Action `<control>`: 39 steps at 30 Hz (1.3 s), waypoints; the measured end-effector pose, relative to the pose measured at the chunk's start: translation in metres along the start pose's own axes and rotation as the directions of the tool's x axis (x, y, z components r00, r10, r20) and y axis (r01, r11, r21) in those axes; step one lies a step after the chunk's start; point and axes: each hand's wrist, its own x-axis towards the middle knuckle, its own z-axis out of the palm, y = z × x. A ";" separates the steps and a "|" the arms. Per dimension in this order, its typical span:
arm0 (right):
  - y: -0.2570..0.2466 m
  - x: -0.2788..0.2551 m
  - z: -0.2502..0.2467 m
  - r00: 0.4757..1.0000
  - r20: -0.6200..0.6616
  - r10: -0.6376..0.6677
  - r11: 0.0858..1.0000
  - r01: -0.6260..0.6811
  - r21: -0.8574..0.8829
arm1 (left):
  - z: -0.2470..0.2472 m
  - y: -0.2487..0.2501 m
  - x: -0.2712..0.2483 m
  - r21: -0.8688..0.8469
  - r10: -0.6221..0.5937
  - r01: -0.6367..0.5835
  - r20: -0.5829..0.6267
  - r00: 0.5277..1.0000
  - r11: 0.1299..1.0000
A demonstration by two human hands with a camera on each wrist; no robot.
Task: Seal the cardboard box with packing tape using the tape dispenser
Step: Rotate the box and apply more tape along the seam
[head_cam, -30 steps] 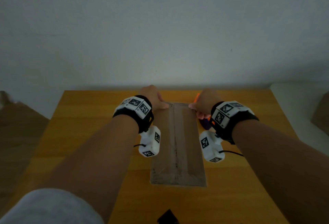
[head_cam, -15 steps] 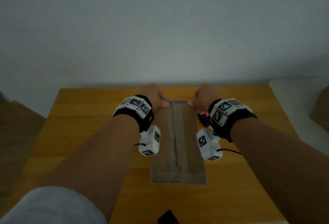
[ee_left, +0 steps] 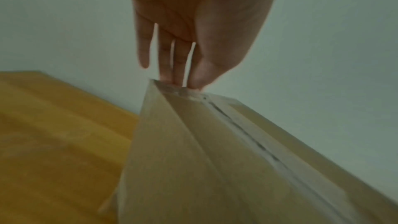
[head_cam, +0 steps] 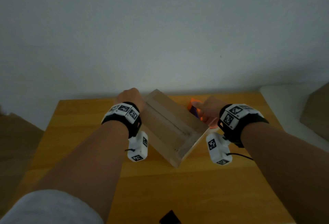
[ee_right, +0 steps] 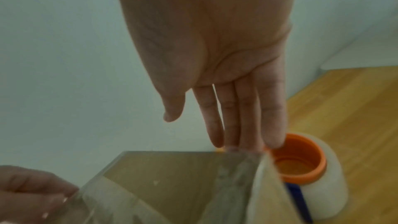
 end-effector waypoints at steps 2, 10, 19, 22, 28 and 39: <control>0.004 -0.001 -0.001 0.999 -0.008 0.032 0.997 -0.032 -0.063 | 0.006 0.000 0.002 -0.113 0.064 -0.056 0.077 0.995 0.992; 0.011 -0.002 0.012 0.981 0.134 0.141 0.956 -0.100 -0.275 | 0.016 -0.002 -0.003 -0.032 0.038 -0.033 0.183 0.982 0.999; -0.012 0.006 0.022 1.000 -0.010 -0.028 0.997 0.029 0.074 | 0.011 -0.025 -0.003 -0.092 -0.158 0.169 0.109 0.981 0.981; -0.015 0.015 0.019 0.994 -0.100 -0.044 0.995 0.053 0.090 | 0.009 -0.029 0.003 -0.206 -0.171 0.195 0.128 0.977 0.959; -0.027 0.028 0.005 0.973 -0.199 -0.121 0.960 0.166 0.225 | 0.003 -0.028 0.019 -0.338 -0.100 0.116 0.062 0.993 0.934; -0.029 0.059 0.002 0.944 -0.281 -0.175 0.972 0.212 0.104 | 0.004 -0.019 0.047 -0.318 -0.088 0.086 0.006 0.996 0.944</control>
